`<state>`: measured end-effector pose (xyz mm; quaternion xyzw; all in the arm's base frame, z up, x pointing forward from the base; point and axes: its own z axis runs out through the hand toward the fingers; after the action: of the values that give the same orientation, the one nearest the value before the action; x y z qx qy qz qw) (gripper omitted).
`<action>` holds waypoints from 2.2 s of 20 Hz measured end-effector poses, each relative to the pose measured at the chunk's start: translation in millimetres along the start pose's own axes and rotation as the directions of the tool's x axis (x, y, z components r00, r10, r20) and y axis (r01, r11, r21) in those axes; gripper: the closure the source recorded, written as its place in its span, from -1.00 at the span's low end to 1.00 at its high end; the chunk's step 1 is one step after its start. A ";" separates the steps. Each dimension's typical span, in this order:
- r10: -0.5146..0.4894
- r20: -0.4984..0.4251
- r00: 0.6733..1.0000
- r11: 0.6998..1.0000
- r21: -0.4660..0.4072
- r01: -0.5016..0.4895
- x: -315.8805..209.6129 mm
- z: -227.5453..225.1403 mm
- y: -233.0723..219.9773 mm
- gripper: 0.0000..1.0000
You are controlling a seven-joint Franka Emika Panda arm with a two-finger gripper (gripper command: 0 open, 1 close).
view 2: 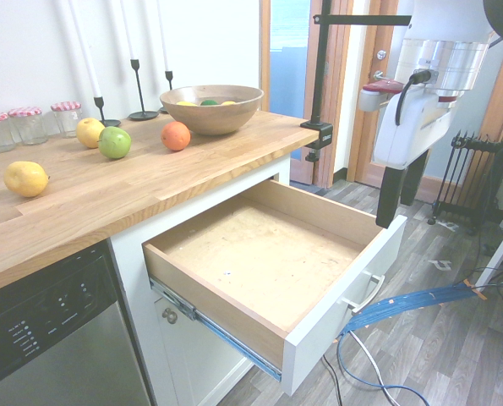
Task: Close the drawer
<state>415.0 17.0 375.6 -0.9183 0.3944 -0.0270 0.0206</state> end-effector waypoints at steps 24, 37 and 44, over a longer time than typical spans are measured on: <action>0.034 0.068 0.997 0.994 -0.110 -0.026 51.2 154.2 10.6 -1.00; 0.050 0.102 0.994 0.986 -0.161 -0.033 53.0 230.2 17.4 -1.00; 0.023 0.081 0.996 0.994 -0.108 -0.014 56.1 242.2 16.8 -1.00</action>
<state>457.3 -31.3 134.8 -0.9148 0.4025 0.0322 -0.0124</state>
